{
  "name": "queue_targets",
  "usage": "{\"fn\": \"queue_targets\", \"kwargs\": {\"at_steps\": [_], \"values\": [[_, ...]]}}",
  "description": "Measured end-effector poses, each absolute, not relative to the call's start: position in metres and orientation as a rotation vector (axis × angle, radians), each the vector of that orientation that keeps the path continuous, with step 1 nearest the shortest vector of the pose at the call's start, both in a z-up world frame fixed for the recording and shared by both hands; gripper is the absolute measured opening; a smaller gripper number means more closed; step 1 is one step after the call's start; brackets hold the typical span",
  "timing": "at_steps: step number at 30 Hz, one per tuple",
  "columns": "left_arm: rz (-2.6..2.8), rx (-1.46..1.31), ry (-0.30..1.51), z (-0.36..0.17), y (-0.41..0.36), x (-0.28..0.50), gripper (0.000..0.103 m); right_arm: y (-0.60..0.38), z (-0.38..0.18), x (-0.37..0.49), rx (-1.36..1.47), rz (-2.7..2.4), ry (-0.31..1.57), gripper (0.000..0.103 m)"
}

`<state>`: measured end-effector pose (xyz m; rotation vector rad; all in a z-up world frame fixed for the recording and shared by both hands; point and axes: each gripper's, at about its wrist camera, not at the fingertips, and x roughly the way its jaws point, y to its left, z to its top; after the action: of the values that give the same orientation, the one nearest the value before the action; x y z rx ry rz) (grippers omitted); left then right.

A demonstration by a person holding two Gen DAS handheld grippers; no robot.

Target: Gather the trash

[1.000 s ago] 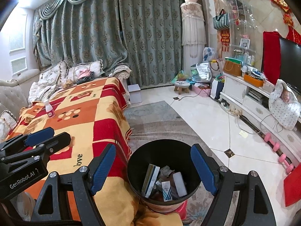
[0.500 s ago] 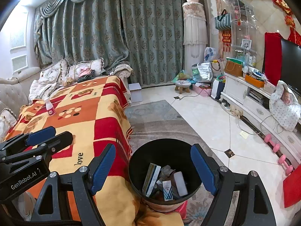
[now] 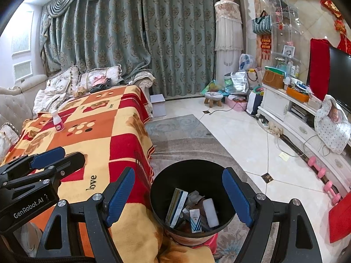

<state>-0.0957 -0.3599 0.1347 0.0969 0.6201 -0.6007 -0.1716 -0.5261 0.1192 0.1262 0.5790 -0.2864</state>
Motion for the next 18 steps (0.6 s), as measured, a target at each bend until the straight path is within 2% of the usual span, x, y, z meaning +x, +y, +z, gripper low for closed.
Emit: {"fn": "queue_targets", "kwargs": {"at_steps": [18], "values": [[-0.601, 0.096, 0.621, 0.1340, -0.3596, -0.0948, 0.050, -0.5256, 0.1161, -0.1716, 0.123, -0.284, 0.590, 0.080]]}}
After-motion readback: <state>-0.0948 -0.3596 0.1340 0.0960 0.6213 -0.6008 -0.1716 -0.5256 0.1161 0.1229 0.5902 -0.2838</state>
